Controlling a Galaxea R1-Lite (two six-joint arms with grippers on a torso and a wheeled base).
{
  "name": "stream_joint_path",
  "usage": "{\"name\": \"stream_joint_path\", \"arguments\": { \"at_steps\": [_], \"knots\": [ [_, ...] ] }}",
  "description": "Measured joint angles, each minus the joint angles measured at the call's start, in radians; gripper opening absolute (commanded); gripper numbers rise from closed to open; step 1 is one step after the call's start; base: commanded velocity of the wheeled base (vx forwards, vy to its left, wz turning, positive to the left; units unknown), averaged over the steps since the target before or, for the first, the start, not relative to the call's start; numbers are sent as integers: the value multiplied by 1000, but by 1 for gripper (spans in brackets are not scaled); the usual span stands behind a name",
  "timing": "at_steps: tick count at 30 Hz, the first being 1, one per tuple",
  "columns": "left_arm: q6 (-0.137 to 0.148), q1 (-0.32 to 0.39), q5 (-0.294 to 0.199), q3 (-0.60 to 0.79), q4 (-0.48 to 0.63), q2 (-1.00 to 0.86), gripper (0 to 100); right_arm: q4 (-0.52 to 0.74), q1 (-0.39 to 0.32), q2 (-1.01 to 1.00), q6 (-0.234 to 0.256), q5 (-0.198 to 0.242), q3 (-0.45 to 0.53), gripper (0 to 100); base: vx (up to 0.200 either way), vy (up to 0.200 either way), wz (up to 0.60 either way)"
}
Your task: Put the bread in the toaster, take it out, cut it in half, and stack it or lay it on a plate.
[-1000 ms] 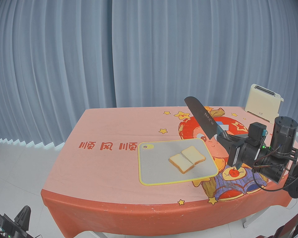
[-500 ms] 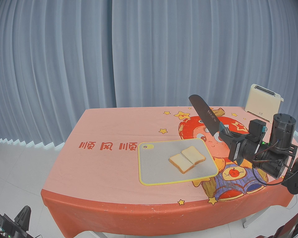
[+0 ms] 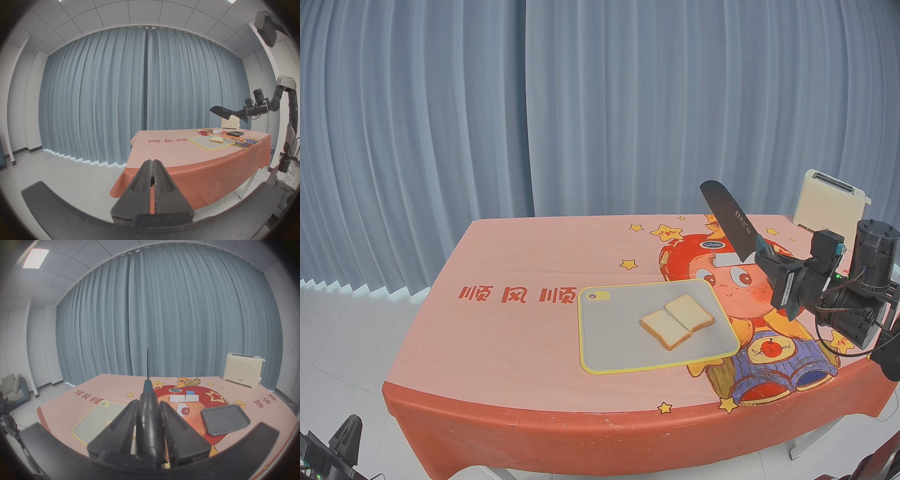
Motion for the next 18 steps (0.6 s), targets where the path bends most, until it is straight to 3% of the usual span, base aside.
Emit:
{"name": "stream_joint_path", "arguments": {
  "at_steps": [18],
  "knots": [
    [0,-1,0,0,0,0,0,0,-52,35,5,3,-12,0,0,0,0]
  ]
}}
